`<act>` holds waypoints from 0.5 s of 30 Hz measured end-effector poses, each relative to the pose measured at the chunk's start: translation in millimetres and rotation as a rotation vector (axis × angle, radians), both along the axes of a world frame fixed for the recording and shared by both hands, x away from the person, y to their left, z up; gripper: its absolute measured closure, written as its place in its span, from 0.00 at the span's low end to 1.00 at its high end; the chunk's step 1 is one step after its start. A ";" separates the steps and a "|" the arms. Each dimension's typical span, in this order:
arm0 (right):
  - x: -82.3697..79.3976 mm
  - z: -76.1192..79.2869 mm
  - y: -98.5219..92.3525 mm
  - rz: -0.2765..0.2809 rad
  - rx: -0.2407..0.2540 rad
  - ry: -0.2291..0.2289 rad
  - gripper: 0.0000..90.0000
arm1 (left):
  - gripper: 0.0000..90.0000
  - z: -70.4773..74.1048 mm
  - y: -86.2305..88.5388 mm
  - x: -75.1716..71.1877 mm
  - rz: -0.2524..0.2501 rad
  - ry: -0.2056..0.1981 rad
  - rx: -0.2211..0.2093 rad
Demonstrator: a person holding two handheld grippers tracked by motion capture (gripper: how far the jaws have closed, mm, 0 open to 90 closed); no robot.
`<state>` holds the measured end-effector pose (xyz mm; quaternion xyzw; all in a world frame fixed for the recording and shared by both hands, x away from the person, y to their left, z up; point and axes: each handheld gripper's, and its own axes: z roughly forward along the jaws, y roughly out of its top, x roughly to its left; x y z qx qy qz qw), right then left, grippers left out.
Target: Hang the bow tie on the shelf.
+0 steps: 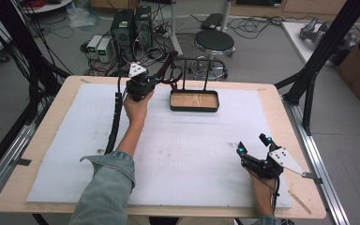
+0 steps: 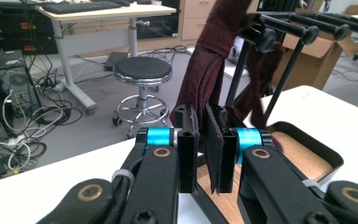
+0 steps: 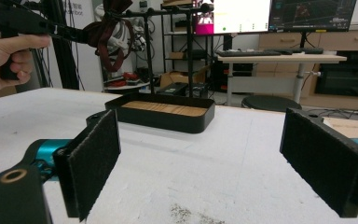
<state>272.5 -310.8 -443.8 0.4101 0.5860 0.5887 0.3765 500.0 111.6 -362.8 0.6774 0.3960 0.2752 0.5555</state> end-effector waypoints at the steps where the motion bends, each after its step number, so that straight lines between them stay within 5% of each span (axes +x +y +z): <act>1: 0.0 0.0 0.0 0.000 0.000 0.000 0.13 | 0.92 -0.7 -2.9 -0.6 0.011 -0.006 0.015; 15: 0.1 0.0 0.2 0.001 0.004 0.002 0.13 | 0.89 -9.9 0.1 0.8 0.024 0.021 0.027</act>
